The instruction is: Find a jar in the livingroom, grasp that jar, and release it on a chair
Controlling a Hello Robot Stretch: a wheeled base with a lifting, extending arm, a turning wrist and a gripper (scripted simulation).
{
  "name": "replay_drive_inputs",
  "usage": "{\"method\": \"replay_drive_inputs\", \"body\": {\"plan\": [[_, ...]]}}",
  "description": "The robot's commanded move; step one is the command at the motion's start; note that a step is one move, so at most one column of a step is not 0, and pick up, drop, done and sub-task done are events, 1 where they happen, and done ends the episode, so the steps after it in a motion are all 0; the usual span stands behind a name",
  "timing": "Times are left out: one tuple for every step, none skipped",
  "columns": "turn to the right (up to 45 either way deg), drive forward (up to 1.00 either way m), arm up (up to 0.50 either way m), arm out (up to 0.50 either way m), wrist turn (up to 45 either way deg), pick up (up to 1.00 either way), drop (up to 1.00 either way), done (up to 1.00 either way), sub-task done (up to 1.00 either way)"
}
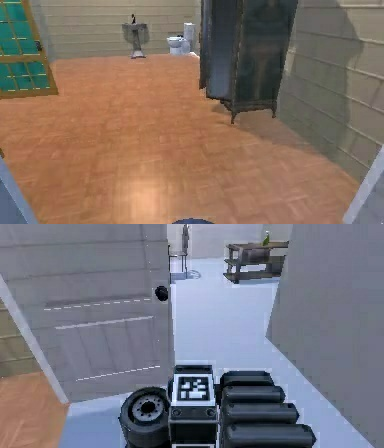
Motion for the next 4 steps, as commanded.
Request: {"method": "replay_drive_inputs", "body": {"plan": [[45.0, 0.00, 0.00, 0.00, 0.0, 0.00, 0.00, 0.00, 0.00], [36.0, 0.00, 0.00, 0.00, 0.0, 0.00, 0.00, 0.00, 0.00], [0.0, 0.25, 0.00, 0.00, 0.0, 0.00, 0.00, 0.00, 0.00], [-45.0, 0.00, 0.00, 0.00, 0.0, 0.00, 0.00, 0.00, 0.00]]}}
